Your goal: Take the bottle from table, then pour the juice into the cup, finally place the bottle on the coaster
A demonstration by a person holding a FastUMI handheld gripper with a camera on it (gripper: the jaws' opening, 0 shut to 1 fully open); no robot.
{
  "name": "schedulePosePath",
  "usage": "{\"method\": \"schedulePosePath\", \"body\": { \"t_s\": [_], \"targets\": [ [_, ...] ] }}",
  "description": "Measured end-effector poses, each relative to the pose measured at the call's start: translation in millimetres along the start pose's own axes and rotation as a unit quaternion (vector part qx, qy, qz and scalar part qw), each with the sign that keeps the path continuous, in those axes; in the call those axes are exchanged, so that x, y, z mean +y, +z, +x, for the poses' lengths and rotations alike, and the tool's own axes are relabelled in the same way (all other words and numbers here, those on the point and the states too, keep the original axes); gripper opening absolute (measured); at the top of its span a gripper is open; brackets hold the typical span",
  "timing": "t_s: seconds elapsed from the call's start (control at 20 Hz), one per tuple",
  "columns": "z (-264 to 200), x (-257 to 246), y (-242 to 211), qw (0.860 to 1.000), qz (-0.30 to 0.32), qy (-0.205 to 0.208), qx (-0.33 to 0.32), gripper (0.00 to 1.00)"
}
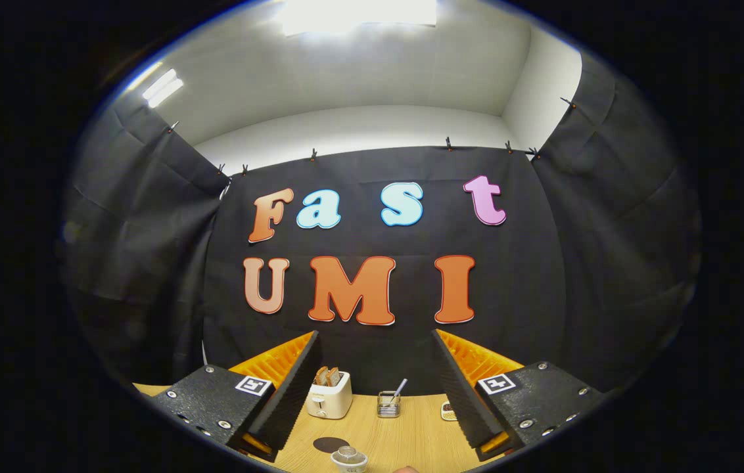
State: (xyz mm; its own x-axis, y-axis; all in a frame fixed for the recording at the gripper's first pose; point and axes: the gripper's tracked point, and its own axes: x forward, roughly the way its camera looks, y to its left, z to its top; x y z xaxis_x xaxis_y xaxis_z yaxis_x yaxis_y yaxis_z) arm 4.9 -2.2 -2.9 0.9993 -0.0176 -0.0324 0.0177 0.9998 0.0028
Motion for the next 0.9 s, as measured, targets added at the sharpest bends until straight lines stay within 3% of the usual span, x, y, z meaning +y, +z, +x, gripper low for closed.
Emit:
{"method": "schedulePosePath", "body": {
  "t_s": [0.4, 0.9],
  "targets": [
    [0.0, 2.0, -25.1, 1.0, -0.001, 0.003, 0.019, 0.98],
    [-7.8, 19.7, -95.5, 0.996, 0.042, 0.053, 0.052, 0.98]
  ]
}}
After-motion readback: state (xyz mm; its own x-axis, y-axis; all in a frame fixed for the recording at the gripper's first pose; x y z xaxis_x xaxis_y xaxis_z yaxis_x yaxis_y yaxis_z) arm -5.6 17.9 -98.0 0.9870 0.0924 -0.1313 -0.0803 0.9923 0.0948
